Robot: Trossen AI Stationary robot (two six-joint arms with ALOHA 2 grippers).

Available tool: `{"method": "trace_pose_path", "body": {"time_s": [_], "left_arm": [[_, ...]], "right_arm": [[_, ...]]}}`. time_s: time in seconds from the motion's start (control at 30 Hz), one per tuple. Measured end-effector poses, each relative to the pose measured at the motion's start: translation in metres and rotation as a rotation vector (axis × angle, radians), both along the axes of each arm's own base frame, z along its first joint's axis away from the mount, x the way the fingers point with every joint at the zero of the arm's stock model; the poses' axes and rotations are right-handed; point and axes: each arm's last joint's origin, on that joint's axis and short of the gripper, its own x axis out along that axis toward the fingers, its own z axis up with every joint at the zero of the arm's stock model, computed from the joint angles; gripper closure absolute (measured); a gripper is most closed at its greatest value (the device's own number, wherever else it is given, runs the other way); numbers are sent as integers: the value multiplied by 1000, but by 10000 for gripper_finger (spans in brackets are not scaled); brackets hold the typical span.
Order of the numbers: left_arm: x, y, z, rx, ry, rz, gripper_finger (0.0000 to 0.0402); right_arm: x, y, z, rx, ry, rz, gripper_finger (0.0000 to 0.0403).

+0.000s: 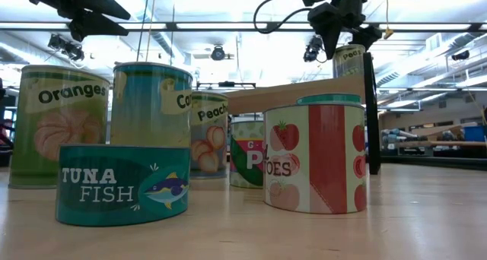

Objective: Pick and place cans onto a shelf
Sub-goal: Put the top canned peas on the shelf

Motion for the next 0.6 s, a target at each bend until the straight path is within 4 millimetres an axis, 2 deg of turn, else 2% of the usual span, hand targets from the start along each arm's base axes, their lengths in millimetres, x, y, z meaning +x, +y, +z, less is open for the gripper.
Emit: {"method": "trace_pose_path", "body": {"time_s": [0.6], "left_arm": [[0, 0, 0, 0, 0, 0, 155]], "right_arm": [[0, 0, 3, -10, -9, 25, 16]]}}
